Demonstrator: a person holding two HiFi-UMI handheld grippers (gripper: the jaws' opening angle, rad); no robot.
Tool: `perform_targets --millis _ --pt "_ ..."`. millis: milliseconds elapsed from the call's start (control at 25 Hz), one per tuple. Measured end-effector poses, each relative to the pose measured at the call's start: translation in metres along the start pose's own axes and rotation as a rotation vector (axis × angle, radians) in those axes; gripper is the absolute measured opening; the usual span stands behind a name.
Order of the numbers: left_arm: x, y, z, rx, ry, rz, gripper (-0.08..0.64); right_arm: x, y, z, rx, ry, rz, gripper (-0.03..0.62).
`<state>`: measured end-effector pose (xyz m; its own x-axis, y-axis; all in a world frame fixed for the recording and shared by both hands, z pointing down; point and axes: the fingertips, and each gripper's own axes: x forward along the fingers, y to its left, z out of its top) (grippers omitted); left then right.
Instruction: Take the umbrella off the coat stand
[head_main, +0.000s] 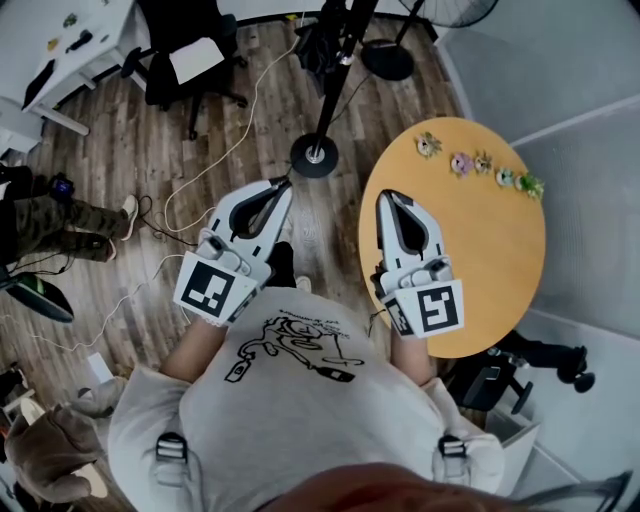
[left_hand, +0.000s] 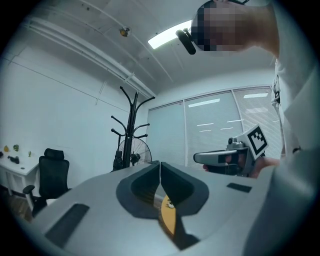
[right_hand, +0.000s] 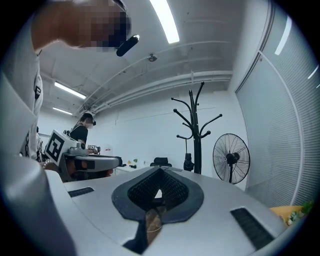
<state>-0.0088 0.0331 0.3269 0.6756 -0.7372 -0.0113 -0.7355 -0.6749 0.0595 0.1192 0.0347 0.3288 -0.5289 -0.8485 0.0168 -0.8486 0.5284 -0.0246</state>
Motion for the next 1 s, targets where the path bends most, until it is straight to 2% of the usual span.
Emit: perform_targets --millis 640,1000 --pt "0.048 0.072 0.011 0.003 -0.019 -0.011 0.012 0.083 -0.023 0.008 -0.007 0.004 -0.001 0.015" --pt "0.078 0.127 0.006 -0.040 0.013 -0.029 0.012 0.145 -0.036 0.008 -0.004 0.028 -0.015 0.015"
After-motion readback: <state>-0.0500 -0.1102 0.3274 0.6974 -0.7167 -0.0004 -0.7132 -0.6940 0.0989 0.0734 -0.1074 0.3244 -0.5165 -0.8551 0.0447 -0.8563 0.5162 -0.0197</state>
